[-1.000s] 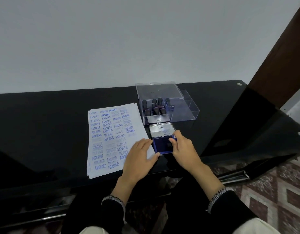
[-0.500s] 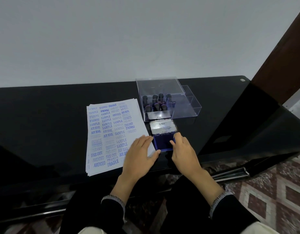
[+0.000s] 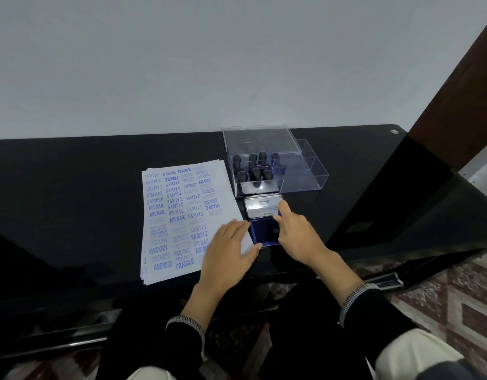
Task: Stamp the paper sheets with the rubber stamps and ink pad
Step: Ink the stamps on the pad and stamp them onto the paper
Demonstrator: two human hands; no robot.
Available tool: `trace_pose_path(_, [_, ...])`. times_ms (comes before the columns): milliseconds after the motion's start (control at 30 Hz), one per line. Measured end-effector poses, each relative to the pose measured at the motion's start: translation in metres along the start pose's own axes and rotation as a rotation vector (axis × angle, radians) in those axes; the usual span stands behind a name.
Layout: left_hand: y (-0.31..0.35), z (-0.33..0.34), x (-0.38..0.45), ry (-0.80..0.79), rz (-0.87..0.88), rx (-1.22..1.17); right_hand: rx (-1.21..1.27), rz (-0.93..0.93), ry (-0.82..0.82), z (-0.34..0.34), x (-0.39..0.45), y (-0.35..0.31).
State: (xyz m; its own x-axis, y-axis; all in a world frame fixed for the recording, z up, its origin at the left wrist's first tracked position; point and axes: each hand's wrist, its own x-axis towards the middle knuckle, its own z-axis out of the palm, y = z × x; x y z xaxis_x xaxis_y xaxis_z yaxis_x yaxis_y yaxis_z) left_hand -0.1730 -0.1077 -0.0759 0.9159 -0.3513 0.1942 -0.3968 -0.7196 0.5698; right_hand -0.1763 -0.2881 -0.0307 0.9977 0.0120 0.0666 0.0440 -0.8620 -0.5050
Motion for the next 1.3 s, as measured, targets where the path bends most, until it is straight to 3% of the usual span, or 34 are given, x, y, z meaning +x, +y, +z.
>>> trace_pose_path(300, [0.001,-0.001,0.0,-0.002,0.002,0.006,-0.031,-0.021,0.219,0.021,-0.031,0.0])
trace_pose_path(733, [0.0,0.001,0.001,0.001,0.011,0.015,-0.008,0.024,-0.03,-0.002,0.009,0.003])
trace_pose_path(1100, [0.0,0.002,0.0,0.018,0.004,0.012,-0.044,0.003,0.221,0.023,-0.029,0.001])
trace_pose_path(1300, [0.0,0.002,0.0,0.008,0.004,0.016,-0.026,-0.001,0.169,0.02,-0.021,0.003])
